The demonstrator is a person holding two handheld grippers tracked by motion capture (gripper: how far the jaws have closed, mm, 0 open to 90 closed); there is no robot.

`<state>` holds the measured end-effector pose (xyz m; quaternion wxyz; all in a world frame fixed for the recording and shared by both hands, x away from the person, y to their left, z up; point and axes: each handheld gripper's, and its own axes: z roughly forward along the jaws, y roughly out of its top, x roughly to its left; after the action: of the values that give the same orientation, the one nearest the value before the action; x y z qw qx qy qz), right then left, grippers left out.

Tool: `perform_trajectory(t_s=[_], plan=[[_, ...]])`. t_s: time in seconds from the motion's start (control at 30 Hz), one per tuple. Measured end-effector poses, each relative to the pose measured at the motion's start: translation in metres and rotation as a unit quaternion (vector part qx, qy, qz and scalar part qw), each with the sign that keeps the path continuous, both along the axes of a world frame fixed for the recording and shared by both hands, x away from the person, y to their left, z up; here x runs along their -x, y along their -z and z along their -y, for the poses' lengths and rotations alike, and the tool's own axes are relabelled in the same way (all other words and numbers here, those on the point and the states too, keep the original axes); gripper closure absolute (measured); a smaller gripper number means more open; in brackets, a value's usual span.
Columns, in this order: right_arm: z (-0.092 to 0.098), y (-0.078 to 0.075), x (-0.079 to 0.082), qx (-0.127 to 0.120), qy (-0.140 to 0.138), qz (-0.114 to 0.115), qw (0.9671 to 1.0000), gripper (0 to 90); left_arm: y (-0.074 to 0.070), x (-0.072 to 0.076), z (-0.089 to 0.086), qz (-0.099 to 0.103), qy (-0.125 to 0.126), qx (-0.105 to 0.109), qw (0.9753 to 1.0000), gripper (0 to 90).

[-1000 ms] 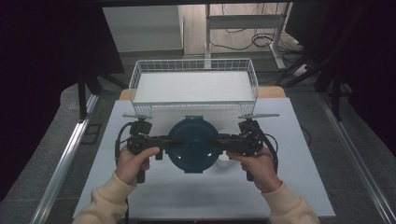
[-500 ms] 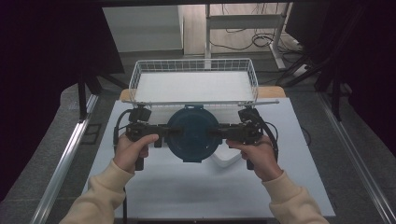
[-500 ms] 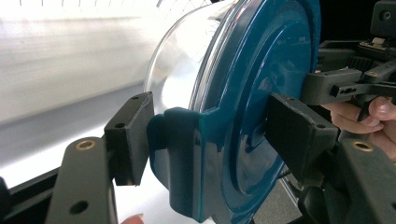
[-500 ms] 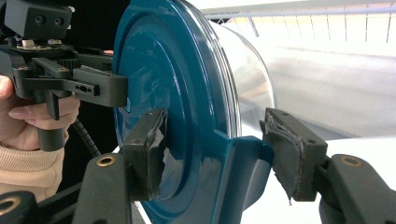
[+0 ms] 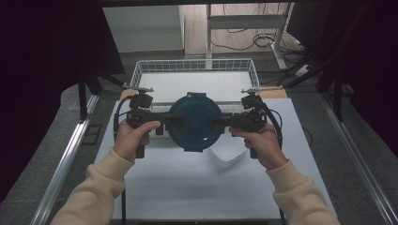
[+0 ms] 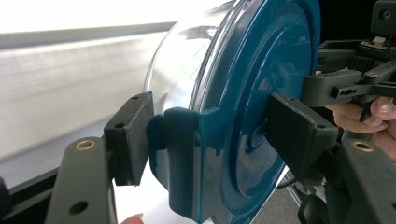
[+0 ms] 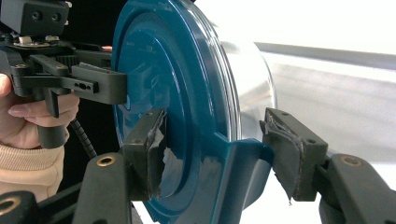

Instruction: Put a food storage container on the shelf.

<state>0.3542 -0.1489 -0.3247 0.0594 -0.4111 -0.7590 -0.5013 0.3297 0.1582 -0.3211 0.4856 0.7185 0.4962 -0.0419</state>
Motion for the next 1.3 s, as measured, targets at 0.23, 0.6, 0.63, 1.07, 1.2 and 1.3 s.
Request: perform_trajectory(t_s=[0.23, 0.6, 0.63, 1.07, 1.2, 1.3], plan=[[0.000, -0.014, -0.006, 0.002, -0.001, 0.007, 1.0000, 40.2, -0.013, -0.007, 0.000, 0.008, 0.001, 0.001, 1.0000, 33.5], [0.003, -0.034, -0.023, 0.003, 0.004, 0.012, 0.9999, 40.2, -0.033, -0.027, 0.003, 0.012, 0.005, -0.002, 0.9999, 33.4], [0.003, -0.034, -0.023, 0.003, 0.004, 0.012, 0.9999, 40.2, -0.033, -0.027, 0.003, 0.012, 0.005, -0.002, 0.9999, 33.4], [0.002, -0.057, -0.057, 0.016, 0.005, 0.019, 0.9997, 40.8, -0.045, -0.066, -0.001, 0.009, 0.000, 0.027, 0.9996, 33.4], [-0.003, -0.062, -0.073, 0.015, 0.003, 0.016, 0.9998, 41.3, -0.047, -0.081, -0.007, 0.005, -0.006, 0.036, 0.9993, 33.5], [-0.005, -0.062, -0.080, 0.015, 0.001, 0.014, 0.9998, 41.5, -0.047, -0.087, -0.011, 0.003, -0.010, 0.040, 0.9991, 33.5]])
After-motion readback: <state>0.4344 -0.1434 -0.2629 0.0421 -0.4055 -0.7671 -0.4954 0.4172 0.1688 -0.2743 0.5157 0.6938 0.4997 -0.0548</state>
